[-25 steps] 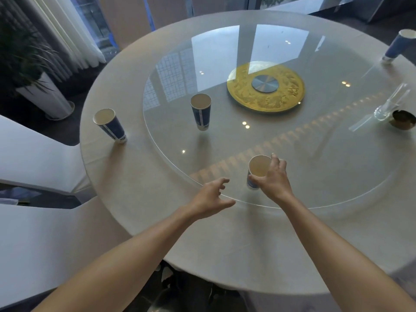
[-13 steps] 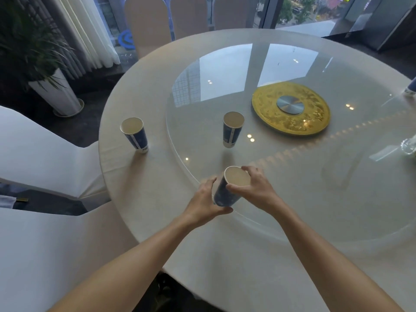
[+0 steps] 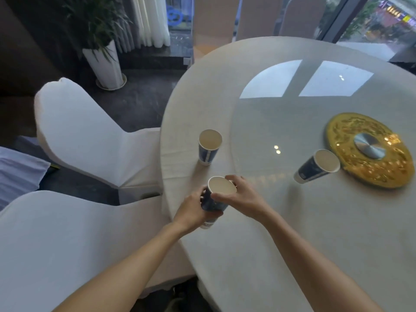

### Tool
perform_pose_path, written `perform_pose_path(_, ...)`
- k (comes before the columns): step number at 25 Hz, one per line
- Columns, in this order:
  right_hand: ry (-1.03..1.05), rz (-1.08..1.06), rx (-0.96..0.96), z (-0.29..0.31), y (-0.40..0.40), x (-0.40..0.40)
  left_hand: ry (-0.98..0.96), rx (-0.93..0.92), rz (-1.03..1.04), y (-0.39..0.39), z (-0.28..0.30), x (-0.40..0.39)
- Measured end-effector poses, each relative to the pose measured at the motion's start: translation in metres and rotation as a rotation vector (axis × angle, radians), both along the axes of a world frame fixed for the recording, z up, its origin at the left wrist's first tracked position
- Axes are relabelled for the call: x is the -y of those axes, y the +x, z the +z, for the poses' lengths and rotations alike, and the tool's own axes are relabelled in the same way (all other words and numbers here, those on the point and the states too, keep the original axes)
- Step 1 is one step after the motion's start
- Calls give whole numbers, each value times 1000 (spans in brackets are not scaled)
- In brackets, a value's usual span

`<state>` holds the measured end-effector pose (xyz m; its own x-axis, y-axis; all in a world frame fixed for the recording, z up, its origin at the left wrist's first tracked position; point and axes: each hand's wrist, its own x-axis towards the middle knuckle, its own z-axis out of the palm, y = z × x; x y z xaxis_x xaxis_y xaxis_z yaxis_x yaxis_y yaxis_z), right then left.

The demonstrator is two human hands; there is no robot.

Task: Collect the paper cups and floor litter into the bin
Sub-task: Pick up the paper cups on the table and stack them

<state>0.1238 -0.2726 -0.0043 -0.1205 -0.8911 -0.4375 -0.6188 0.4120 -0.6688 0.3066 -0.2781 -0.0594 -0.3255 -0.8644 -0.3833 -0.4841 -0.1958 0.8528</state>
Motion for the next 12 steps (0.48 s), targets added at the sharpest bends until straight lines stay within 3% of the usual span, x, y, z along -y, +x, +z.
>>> perform_pose_path(4, -33, -42, -21, -6, 26, 48, 7, 19, 112, 41, -16, 19)
perform_pose_path(9, -270, -98, -278, -20, 41, 108, 26, 18, 215, 77, -25, 34)
perform_pose_path(12, -222, -87, -332, -35, 44, 139, 29, 25, 234, 90, -27, 40)
